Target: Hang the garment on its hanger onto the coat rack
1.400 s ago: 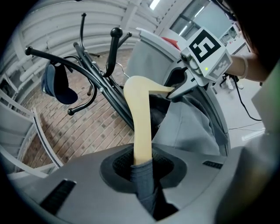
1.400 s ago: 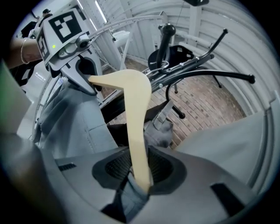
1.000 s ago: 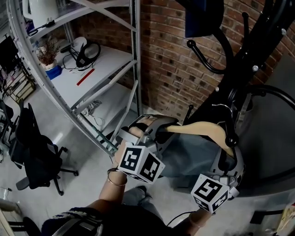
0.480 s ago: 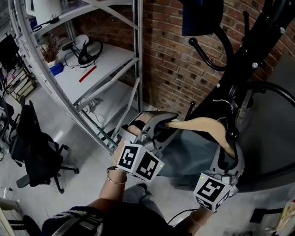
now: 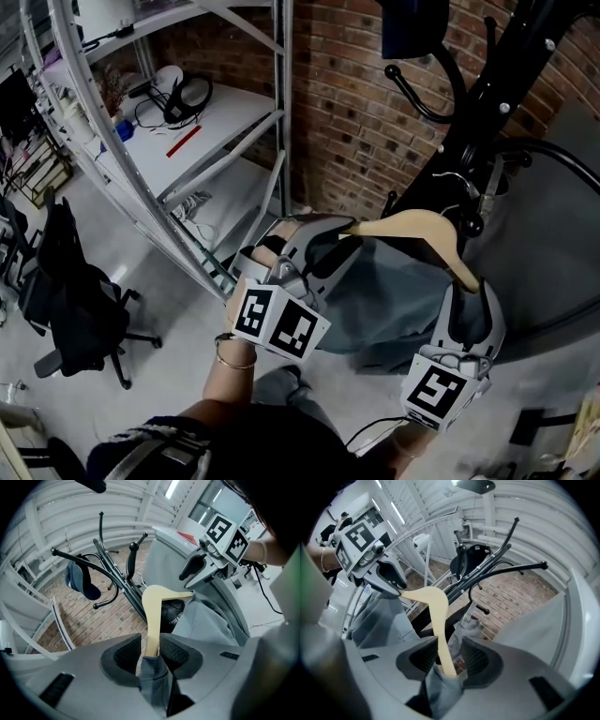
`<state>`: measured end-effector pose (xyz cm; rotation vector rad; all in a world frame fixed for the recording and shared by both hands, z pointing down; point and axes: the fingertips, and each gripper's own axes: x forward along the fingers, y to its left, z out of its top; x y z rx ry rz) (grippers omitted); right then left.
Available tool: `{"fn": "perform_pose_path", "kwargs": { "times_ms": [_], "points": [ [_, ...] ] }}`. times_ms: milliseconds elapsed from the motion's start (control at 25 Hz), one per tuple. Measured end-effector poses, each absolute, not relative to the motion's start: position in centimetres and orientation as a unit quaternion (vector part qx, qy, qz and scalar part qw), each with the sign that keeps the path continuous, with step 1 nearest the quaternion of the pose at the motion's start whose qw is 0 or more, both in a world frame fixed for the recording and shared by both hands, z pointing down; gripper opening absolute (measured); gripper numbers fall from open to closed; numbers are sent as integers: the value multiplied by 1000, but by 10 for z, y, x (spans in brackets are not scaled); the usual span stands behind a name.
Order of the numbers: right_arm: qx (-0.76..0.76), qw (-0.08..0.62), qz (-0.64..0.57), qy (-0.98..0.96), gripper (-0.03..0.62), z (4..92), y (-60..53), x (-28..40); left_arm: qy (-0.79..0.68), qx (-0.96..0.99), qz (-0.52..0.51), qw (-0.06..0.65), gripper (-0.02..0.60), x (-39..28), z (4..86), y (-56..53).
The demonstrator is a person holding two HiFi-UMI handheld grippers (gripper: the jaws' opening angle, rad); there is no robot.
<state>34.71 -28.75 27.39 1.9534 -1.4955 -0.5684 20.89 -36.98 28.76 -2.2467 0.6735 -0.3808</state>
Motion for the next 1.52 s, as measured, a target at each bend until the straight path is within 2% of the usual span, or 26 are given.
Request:
{"fn": "perform_pose_path", "kwargs": {
  "times_ms": [240,400,520,600,800,1520],
  "points": [
    [747,260,-207,-576,155,248,-260,335,275,-874,-109,384,107,188,254,-342],
    [750,244,-210,-577,79,233,-247,325,260,-884,-96,376,107,180,241,-320],
    [753,228,-212,-579,59,226,-241,320,258,-888,-96,369,89,174,236,-310],
    [757,218,-210,-579,52,222,-237,318,264,-886,-96,368,36,169,233,-306],
    [763,206,-197,-580,44,218,-230,316,267,-890,-94,358,5,161,228,-297],
    [775,223,-170,-567,25,223,-228,319,259,-899,-81,344,3,165,230,-298]
  ]
}}
